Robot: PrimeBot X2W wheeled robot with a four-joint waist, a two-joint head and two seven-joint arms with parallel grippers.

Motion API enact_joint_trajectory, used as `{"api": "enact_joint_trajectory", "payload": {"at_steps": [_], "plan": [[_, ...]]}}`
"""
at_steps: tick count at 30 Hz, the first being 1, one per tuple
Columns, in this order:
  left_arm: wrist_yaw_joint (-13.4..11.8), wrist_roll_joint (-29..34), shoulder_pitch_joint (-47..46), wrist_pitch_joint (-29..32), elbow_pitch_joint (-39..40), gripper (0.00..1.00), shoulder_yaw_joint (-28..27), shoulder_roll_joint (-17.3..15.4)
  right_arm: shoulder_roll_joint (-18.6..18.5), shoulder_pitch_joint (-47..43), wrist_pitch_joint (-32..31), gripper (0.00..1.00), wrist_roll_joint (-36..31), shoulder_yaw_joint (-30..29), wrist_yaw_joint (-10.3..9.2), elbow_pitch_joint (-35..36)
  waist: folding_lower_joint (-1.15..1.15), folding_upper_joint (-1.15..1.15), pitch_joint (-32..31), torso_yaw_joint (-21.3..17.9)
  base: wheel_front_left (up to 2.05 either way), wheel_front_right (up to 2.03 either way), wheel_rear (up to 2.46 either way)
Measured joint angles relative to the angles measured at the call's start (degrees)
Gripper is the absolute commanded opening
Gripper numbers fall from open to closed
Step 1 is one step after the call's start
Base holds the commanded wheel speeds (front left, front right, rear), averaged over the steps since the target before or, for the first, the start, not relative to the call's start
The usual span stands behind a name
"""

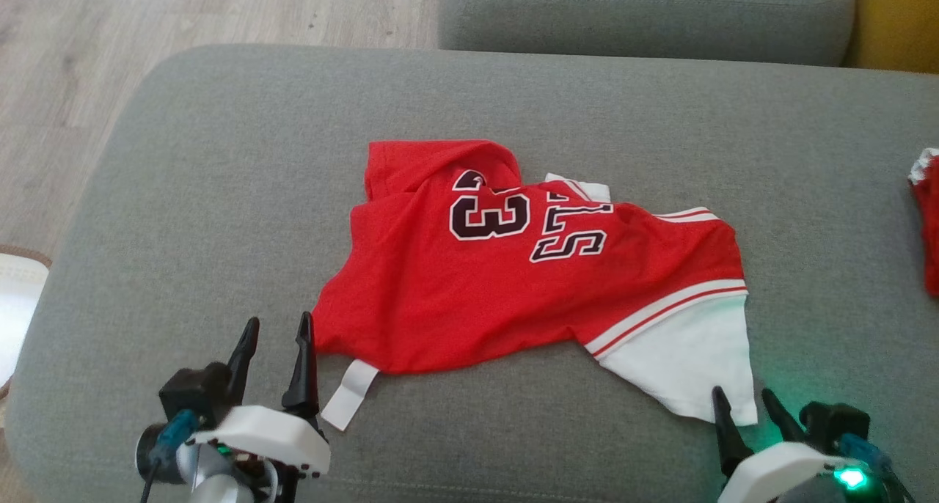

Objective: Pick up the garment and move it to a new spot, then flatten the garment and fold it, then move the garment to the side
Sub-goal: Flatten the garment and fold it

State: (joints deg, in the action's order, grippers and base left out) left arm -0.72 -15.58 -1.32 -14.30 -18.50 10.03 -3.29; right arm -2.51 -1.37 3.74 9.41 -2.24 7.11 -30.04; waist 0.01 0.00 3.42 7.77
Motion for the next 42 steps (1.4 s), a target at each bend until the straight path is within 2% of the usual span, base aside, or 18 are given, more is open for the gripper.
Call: {"api": "enact_joint_trajectory", "payload": {"at_steps": [6,9,11,13,14,21,29,40,41,42], "plan": [[0.5,0.1,-0.1,0.0,-1.4,1.0,-0.2,0.0,-0.1,2.9,-0.3,1.0,-1.9,1.3,0.0,-2.7,0.0,0.0,0.4,0.6,0.0,0.0,0.0],[0.8,0.0,-0.1,0.0,-2.6,1.0,-0.3,0.0,-0.2,3.4,-1.1,0.65,-2.4,2.4,0.0,-2.9,0.0,0.0,0.5,0.8,0.0,0.0,0.0],[1.7,-0.8,-0.1,0.9,-3.6,1.0,-0.3,0.0,-0.2,3.4,-1.3,0.3,-2.5,2.7,0.0,-2.9,-0.01,0.0,0.5,0.7,0.0,0.0,0.0],[2.3,-1.8,-0.1,2.3,-4.4,1.0,-0.3,0.0,-0.1,3.4,-1.3,0.05,-2.6,2.9,0.0,-2.9,-0.01,0.0,0.6,0.6,0.0,0.0,0.0],[2.3,-2.2,-0.1,3.2,-4.7,1.0,-0.3,-0.1,-0.1,3.4,-1.3,0.0,-2.9,2.9,0.0,-2.8,0.0,0.0,0.6,0.4,0.0,0.0,0.0],[4.6,-8.6,-0.8,10.6,-9.1,1.0,-0.9,0.0,0.0,3.4,-1.3,0.0,-2.9,3.0,0.0,-1.8,-0.01,0.0,0.8,-0.5,0.0,0.0,0.0],[5.3,-15.3,-5.9,12.0,-13.8,1.0,-2.8,0.5,0.0,3.5,-1.2,0.0,-2.9,3.8,0.0,-0.5,0.0,0.0,2.1,-1.9,0.0,0.0,0.0],[5.8,-18.1,-12.2,11.9,-20.9,1.0,-3.4,0.5,-0.1,5.4,-1.0,0.0,-2.9,4.7,0.0,1.2,0.0,0.0,4.9,-3.8,0.0,0.0,0.0],[6.0,-18.7,-12.3,12.0,-21.1,0.98,-3.3,0.5,-0.1,5.5,-1.0,0.0,-2.9,4.7,0.0,1.3,0.0,0.0,4.9,-3.9,0.0,0.0,0.0],[6.5,-19.3,-12.3,12.2,-21.4,0.85,-3.1,0.5,-0.1,5.5,-1.0,0.0,-2.9,4.7,0.0,1.4,0.0,0.0,5.0,-4.0,0.0,0.0,0.0]]}}
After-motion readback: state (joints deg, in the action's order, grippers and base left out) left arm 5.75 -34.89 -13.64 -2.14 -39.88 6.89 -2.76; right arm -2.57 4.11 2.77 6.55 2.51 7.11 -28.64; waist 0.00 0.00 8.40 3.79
